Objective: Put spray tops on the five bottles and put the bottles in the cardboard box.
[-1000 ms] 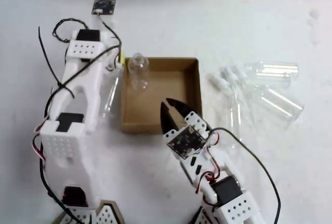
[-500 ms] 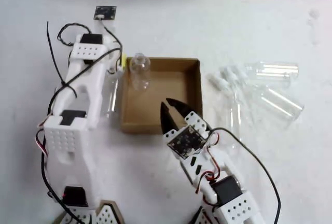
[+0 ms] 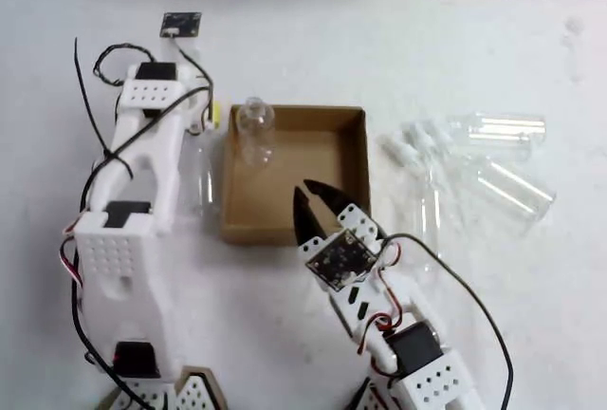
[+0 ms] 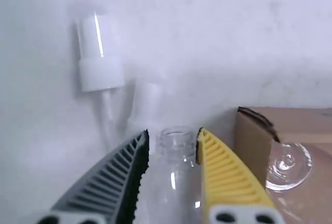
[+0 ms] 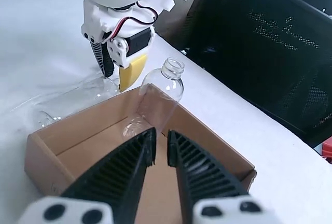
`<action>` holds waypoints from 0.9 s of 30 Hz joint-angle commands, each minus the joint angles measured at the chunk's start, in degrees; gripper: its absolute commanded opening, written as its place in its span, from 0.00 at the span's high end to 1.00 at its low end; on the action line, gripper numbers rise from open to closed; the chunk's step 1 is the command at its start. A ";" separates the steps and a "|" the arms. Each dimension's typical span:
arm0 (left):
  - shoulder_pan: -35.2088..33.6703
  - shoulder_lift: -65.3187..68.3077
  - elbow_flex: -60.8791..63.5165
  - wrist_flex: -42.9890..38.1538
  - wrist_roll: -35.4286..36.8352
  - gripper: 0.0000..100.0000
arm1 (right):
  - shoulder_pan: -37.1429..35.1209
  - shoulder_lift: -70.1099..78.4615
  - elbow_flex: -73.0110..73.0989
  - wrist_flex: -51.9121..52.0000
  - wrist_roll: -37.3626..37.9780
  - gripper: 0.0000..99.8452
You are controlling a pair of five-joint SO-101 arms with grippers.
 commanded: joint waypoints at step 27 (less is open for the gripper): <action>3.12 0.22 -2.20 -0.09 4.31 0.86 | 0.57 0.31 0.53 0.13 0.70 0.97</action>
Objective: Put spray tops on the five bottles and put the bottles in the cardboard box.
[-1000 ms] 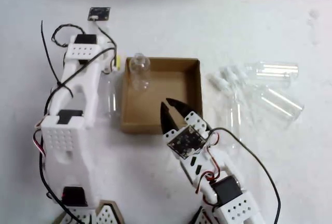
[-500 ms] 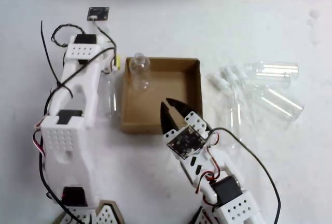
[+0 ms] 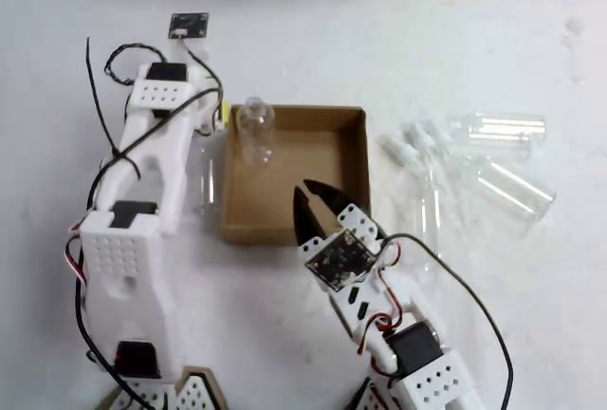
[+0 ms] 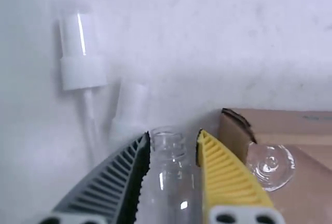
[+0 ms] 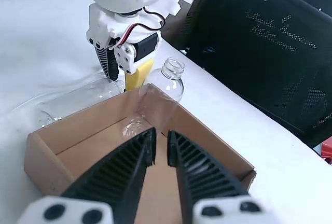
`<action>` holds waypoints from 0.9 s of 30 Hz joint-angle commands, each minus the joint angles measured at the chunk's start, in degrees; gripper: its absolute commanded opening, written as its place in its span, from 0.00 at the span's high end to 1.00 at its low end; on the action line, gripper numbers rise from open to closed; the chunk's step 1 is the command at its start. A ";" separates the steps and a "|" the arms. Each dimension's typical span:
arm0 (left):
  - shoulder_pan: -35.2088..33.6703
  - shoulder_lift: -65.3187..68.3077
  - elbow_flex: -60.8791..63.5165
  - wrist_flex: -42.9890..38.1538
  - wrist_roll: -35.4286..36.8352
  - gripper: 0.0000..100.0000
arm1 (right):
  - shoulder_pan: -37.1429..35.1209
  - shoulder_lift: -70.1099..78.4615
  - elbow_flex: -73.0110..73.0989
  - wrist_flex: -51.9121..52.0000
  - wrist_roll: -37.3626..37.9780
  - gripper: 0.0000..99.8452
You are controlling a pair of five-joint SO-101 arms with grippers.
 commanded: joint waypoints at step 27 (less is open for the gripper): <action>0.75 3.03 -8.79 4.66 3.16 0.86 | 0.57 0.31 0.53 0.13 0.53 0.97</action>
